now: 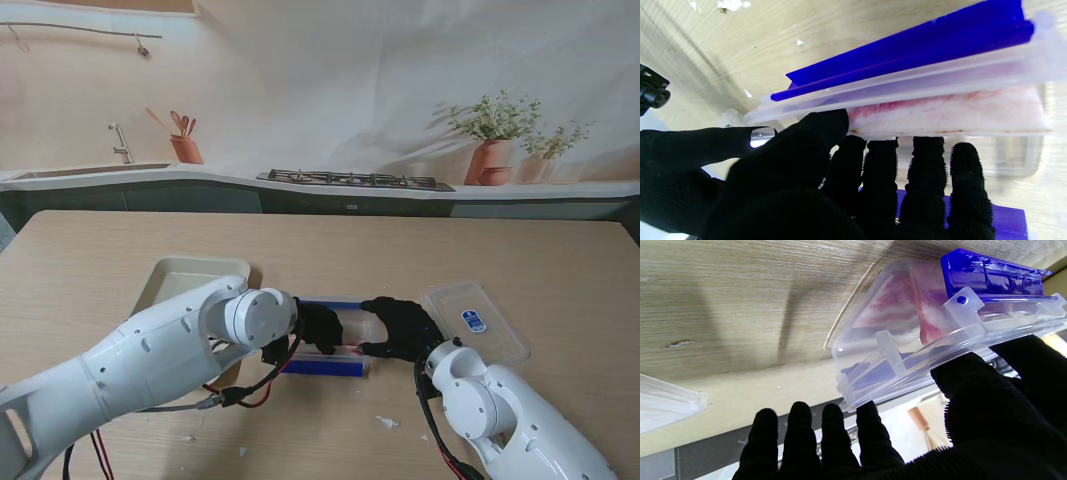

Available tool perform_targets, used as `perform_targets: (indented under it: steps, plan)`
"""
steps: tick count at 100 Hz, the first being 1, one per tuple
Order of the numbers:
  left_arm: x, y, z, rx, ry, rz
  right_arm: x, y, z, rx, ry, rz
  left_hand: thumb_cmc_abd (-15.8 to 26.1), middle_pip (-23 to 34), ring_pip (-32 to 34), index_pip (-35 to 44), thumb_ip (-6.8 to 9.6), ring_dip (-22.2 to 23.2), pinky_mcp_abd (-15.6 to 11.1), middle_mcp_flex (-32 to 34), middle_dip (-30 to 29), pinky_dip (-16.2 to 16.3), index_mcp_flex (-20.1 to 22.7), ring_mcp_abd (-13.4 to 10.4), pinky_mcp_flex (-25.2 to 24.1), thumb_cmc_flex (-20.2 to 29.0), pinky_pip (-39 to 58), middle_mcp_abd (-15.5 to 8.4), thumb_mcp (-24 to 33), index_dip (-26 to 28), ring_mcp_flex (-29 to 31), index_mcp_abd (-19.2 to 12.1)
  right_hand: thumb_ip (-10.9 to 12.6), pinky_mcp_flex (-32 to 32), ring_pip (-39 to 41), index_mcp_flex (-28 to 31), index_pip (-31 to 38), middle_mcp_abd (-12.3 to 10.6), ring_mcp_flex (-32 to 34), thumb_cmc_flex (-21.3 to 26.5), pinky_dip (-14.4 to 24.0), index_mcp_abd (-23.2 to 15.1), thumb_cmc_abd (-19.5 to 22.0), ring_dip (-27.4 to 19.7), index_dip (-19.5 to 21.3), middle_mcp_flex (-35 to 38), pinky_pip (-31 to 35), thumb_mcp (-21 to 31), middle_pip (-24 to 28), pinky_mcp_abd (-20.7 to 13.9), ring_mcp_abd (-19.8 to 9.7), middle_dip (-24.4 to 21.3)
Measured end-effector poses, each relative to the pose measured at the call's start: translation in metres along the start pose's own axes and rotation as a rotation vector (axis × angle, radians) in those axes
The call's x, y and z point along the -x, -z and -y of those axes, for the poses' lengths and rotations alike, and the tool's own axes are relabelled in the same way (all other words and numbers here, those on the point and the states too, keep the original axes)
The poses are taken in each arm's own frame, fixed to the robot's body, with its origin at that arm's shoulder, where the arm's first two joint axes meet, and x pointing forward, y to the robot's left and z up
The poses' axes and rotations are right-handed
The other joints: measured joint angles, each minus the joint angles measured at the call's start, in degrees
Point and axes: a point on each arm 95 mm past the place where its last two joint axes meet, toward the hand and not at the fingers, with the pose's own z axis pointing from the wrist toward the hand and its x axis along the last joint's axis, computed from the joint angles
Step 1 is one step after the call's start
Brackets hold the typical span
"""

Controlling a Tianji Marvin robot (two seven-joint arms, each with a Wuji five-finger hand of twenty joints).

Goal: Separate the bacon slices onto the tray

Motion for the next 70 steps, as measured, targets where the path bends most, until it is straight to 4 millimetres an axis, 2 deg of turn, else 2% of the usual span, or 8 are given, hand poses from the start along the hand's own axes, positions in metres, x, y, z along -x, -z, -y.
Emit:
perform_targets:
  steps: [7, 15, 18, 24, 29, 51, 70]
  plan:
    - [0.001, 0.0, 0.001, 0.0, -0.006, 0.0, 0.0, 0.0, 0.0, 0.0, 0.0, 0.0, -1.1, -0.2, 0.0, 2.1, -0.04, 0.0, -0.5, 0.7, 0.0, 0.1, 0.0, -0.6, 0.3, 0.0, 0.6, -0.7, 1.0, 0.6, 0.3, -1.2, 0.0, 0.0, 0.0, 0.0, 0.0, 0.0, 0.0, 0.0, 0.0, 0.0, 0.0, 0.0, 0.0, 0.0, 0.0, 0.0, 0.0, 0.0, 0.0, 0.0]
    - [0.001, -0.001, 0.001, -0.002, -0.025, -0.002, 0.0, 0.0, 0.0, 0.0, 0.0, 0.0, -1.7, -2.9, 0.0, 6.5, -0.11, 0.0, -0.7, 3.2, 1.6, 0.2, 0.0, -1.3, 0.8, 0.3, 0.7, -1.5, 0.9, 0.6, 1.0, -2.9, 0.0, 0.0, 0.0, 0.0, 0.0, 0.0, 0.0, 0.0, 0.0, 0.0, 0.0, 0.0, 0.0, 0.0, 0.0, 0.0, 0.0, 0.0, 0.0, 0.0]
    - [0.001, -0.001, 0.001, -0.006, -0.033, -0.003, 0.0, 0.0, 0.0, 0.0, 0.0, 0.0, -2.2, -3.8, 0.2, 8.0, -0.79, 0.0, -0.7, 4.4, 2.4, 0.7, 0.0, -1.3, 1.0, 1.6, 1.4, -1.9, 0.1, 0.7, 1.8, -3.6, 0.0, 0.0, 0.0, 0.0, 0.0, 0.0, 0.0, 0.0, 0.0, 0.0, 0.0, 0.0, 0.0, 0.0, 0.0, 0.0, 0.0, 0.0, 0.0, 0.0]
    - [0.002, -0.001, 0.002, -0.019, -0.054, -0.003, 0.0, 0.0, 0.0, 0.0, 0.0, 0.0, -2.5, -4.8, 0.3, 10.1, -0.83, 0.0, -0.7, 5.7, 3.1, 0.9, 0.7, -1.4, 1.3, 2.5, 2.0, -2.3, 0.1, 1.5, 2.8, -4.5, 0.0, 0.0, 0.0, 0.0, 0.0, 0.0, 0.0, 0.0, 0.0, 0.0, 0.0, 0.0, 0.0, 0.0, 0.0, 0.0, 0.0, 0.0, 0.0, 0.0]
    - [0.002, -0.001, 0.002, -0.031, -0.066, -0.004, 0.0, 0.0, 0.0, 0.0, 0.0, 0.0, -2.5, -5.0, 0.3, 11.4, -1.54, 0.0, -0.7, 6.4, 3.8, 1.3, 1.0, -1.8, 1.7, 3.2, 2.1, -2.3, 0.1, 2.4, 3.2, -4.6, 0.0, 0.0, 0.0, 0.0, 0.0, 0.0, 0.0, 0.0, 0.0, 0.0, 0.0, 0.0, 0.0, 0.0, 0.0, 0.0, 0.0, 0.0, 0.0, 0.0]
    - [0.005, 0.0, 0.003, -0.072, -0.067, -0.004, 0.0, 0.0, 0.0, -0.001, 0.0, 0.0, -2.5, -5.0, 0.7, 14.2, -1.54, 0.0, -0.7, 7.1, 4.6, 1.5, 1.5, -1.9, 1.7, 3.2, 2.1, -2.4, 0.1, 6.1, 3.6, -4.6, 0.0, 0.0, 0.0, 0.0, 0.0, 0.0, 0.0, 0.0, 0.0, 0.0, 0.0, 0.0, 0.0, 0.0, 0.0, 0.0, 0.0, 0.0, 0.0, 0.0]
    - [0.003, 0.01, 0.006, -0.111, -0.101, -0.013, 0.0, 0.0, 0.0, -0.001, 0.0, -0.001, -2.6, -5.0, 0.9, 14.9, -1.54, 0.0, -0.7, 7.1, 5.3, 1.5, 1.4, -1.9, 1.7, 3.2, 2.1, -2.4, 0.1, 9.3, 3.6, -4.6, 0.0, 0.0, 0.0, 0.0, 0.0, 0.0, 0.0, 0.0, 0.0, 0.0, 0.0, 0.0, 0.0, 0.0, 0.0, 0.0, 0.0, 0.0, 0.0, 0.0]
